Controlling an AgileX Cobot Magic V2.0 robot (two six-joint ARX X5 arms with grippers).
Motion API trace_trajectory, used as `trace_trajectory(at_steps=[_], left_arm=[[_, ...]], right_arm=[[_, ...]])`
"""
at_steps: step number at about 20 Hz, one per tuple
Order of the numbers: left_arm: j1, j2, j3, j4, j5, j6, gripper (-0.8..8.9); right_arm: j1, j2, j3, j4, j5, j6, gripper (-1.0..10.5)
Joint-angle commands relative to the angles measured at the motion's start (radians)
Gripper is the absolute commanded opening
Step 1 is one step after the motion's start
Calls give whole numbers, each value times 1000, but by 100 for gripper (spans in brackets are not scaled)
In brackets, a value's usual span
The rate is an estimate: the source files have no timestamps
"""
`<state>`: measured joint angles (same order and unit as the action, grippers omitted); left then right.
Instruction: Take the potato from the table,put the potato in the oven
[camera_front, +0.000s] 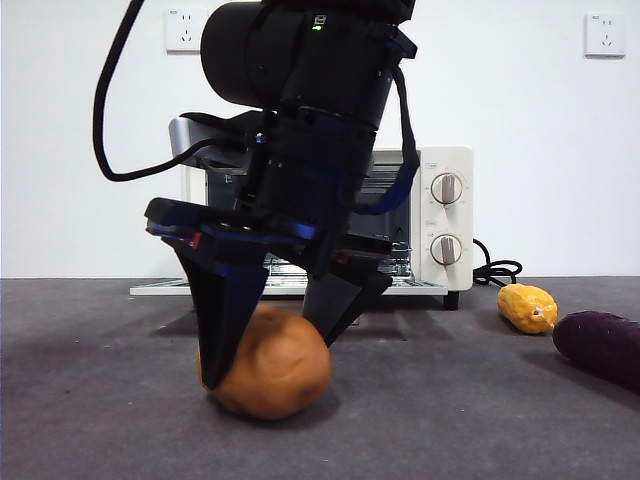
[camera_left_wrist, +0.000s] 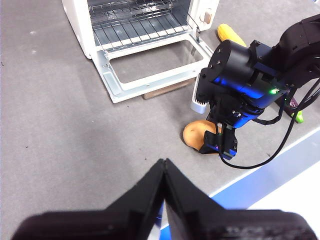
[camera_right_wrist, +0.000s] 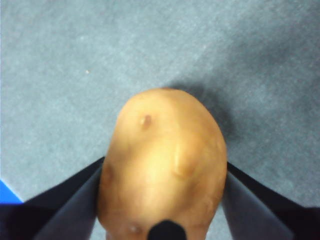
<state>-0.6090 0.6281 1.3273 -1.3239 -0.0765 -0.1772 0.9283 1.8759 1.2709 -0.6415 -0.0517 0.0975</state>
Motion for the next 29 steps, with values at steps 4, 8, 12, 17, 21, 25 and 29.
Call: trace_trajectory(at_steps=[4,8,12,17,21,25,29], left_arm=[[2,-4,-6,4,-2,-7,-6],[2,-9,-6,4,-2,6,-6],[2,-23,-6,4,-2,20,-5],[2,-29,-6,4,-2,20,-5],[2,-28,-6,4,-2,31,-5],[2,-28,-6,4,-3,36,-5],[2,-28,-6,4,-3,50,-5]], right_arm=[[2,10,88,-160,6,56,59],[1,10,305,-317,8,55,61],[-8,10,477,-307,181,29,61],[-61,10,531,-201,354,-1,62],[-130,12,531,-100,354,1,62],[-191,23,531,5,220,8,62],[-205,75,531,18,195,16,62]])
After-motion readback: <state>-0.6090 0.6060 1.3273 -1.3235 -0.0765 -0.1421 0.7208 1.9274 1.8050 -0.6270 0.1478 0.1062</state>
